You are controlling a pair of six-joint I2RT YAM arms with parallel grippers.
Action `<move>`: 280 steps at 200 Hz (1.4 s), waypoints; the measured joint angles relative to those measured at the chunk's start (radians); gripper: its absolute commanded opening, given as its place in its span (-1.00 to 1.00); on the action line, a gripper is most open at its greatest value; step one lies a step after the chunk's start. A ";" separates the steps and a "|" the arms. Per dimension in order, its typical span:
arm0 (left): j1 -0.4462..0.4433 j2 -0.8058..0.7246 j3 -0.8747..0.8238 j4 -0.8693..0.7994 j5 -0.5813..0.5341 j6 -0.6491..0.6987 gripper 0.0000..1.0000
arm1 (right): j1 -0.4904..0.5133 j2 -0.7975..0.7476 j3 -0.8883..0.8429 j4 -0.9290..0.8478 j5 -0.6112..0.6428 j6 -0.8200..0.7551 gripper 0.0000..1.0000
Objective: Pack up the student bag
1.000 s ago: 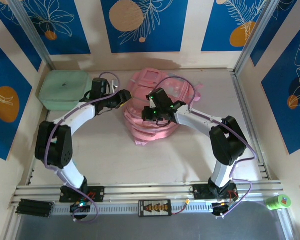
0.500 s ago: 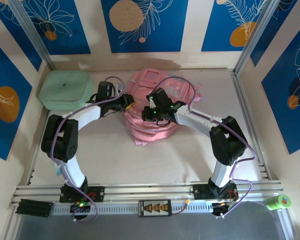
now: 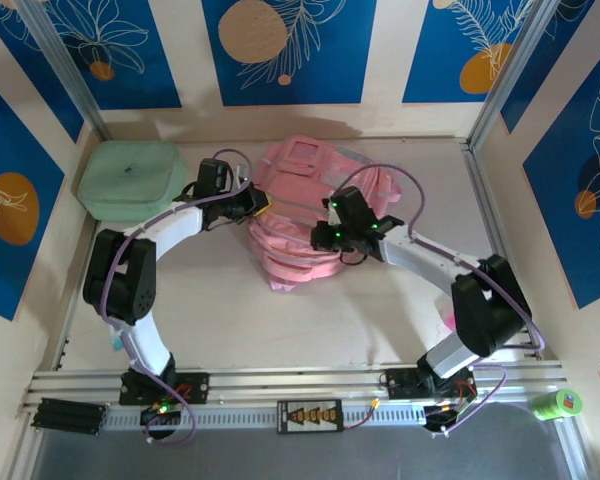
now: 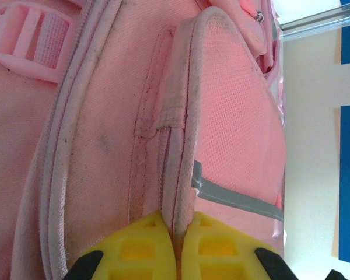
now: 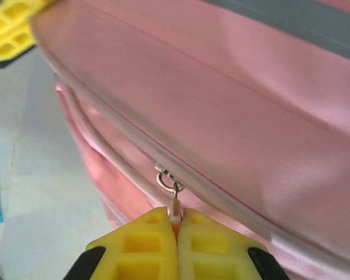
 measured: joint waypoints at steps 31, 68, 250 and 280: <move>0.000 0.000 0.006 -0.011 0.000 0.016 -1.00 | -0.084 -0.087 -0.093 -0.010 -0.001 0.004 -1.00; 0.000 0.016 0.075 -0.108 0.019 0.088 -1.00 | -0.159 -0.139 -0.113 -0.008 -0.030 -0.009 -1.00; 0.030 0.208 0.385 -0.492 0.129 0.519 -0.27 | -0.317 0.116 0.206 -0.309 -0.098 -0.066 -0.09; 0.077 0.136 0.333 -0.428 0.081 0.454 -0.02 | -0.347 -0.006 0.147 -0.282 -0.041 -0.040 0.44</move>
